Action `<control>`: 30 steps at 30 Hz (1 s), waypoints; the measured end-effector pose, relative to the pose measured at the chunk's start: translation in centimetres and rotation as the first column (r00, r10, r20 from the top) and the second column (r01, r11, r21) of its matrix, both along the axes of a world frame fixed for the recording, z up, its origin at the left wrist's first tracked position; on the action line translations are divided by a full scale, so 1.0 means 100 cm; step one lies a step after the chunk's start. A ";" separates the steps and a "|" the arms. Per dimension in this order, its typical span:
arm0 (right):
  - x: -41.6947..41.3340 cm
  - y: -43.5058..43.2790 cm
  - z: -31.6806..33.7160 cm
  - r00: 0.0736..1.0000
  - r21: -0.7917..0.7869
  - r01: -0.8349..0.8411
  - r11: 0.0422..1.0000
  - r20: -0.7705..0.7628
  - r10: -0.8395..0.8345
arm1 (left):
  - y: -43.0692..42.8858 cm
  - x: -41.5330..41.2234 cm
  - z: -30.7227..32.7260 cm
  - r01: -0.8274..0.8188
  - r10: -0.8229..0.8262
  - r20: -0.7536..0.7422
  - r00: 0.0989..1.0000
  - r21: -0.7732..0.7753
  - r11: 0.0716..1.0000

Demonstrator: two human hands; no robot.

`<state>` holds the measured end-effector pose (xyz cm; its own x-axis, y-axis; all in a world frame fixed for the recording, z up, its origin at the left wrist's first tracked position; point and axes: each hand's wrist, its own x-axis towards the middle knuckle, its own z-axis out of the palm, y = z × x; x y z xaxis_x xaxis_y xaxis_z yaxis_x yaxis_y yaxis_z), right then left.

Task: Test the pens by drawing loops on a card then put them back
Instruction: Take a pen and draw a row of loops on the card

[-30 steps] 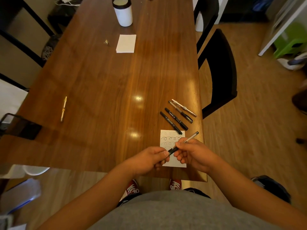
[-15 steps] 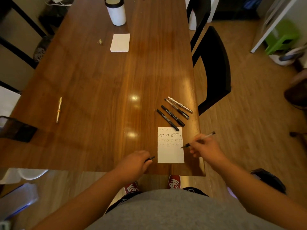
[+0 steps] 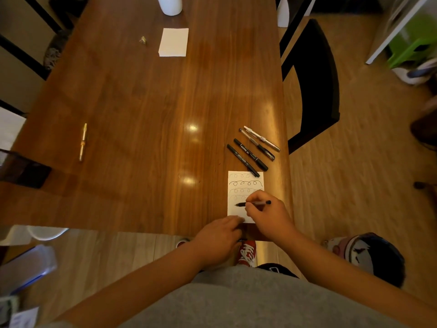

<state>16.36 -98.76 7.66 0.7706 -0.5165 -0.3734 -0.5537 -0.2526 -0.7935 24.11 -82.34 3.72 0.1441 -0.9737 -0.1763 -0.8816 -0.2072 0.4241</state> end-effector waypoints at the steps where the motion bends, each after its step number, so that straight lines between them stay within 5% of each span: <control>1: 0.000 0.001 -0.001 1.000 -0.008 -0.007 1.000 -0.004 0.007 | 0.000 -0.001 -0.002 0.010 -0.010 0.012 1.000 -0.006 1.000; 12: 0.004 0.007 -0.007 0.990 -0.065 -0.139 0.988 -0.030 0.137 | -0.006 -0.007 0.006 -0.072 0.074 -0.101 0.992 0.024 0.997; 30: 0.000 -0.002 -0.011 0.988 -0.137 -0.136 0.981 -0.086 0.125 | -0.011 -0.014 0.006 -0.067 0.066 0.023 0.998 0.053 0.996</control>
